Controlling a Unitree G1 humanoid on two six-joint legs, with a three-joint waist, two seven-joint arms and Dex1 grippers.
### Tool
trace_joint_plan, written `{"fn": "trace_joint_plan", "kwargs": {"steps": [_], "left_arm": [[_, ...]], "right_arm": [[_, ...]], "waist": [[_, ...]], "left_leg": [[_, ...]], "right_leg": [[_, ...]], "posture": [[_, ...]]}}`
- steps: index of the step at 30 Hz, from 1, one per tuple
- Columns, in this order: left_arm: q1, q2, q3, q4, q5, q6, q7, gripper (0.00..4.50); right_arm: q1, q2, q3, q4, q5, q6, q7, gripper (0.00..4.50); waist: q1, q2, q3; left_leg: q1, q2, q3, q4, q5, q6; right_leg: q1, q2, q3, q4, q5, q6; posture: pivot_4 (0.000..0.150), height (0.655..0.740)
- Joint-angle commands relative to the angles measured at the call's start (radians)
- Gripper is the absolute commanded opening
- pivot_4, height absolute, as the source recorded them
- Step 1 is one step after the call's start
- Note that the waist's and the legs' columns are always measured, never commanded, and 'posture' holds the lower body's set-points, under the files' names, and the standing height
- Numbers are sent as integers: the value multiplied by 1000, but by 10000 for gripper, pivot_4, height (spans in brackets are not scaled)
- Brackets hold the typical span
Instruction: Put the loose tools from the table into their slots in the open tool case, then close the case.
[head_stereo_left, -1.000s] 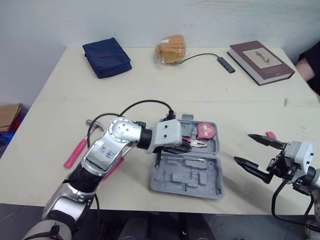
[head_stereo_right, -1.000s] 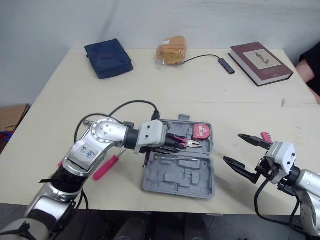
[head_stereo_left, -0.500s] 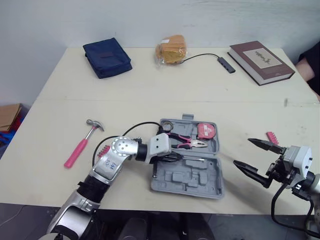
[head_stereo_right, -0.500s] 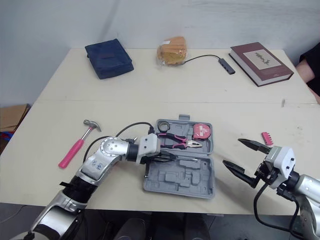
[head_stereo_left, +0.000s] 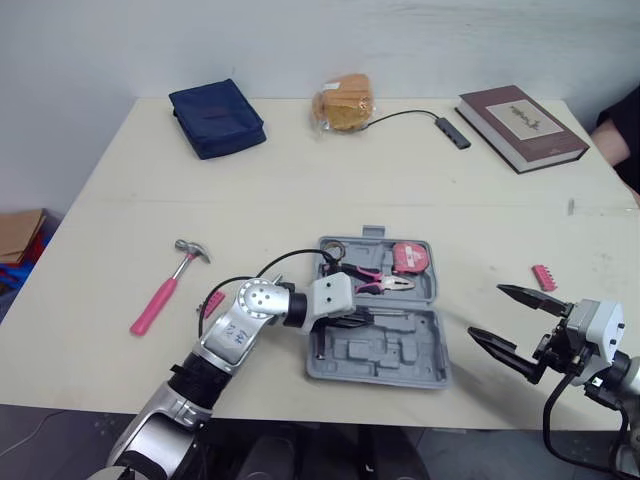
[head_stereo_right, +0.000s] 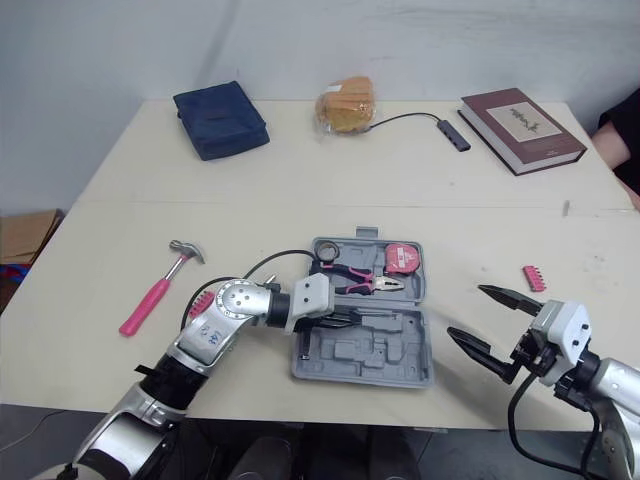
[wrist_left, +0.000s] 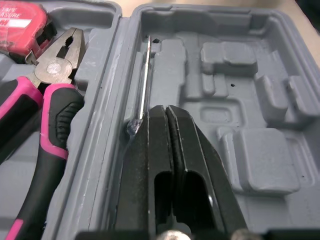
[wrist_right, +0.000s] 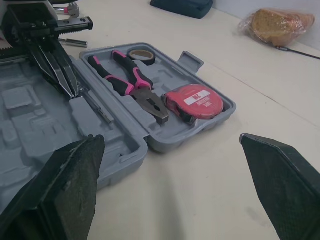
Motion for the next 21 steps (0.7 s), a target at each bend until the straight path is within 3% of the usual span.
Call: {"fn": "trace_joint_plan", "kwargs": {"steps": [1, 16, 21], "left_arm": [[8, -7, 36, -49, -45, -6, -3, 217], [-11, -29, 35, 22, 54, 52, 144, 217], [4, 16, -44, 8, 98, 129, 103, 217]], "right_arm": [[-3, 2, -42, -32, 18, -15, -5, 45000], [-10, 5, -38, -20, 17, -17, 4, 45000], [-12, 7, -37, -16, 15, -21, 6, 45000]], "waist": [[0, 0, 0], [2, 0, 0], [2, -1, -1]], "left_leg": [[0, 0, 0, 0, 0, 0], [-1, 0, 0, 0, 0, 0], [0, 0, 0, 0, 0, 0]], "right_leg": [[0, 0, 0, 0, 0, 0], [0, 0, 0, -1, 0, 0], [1, 0, 0, 0, 0, 0]], "posture": [[1500, 7400], [1500, 7400], [1500, 7400]]}}
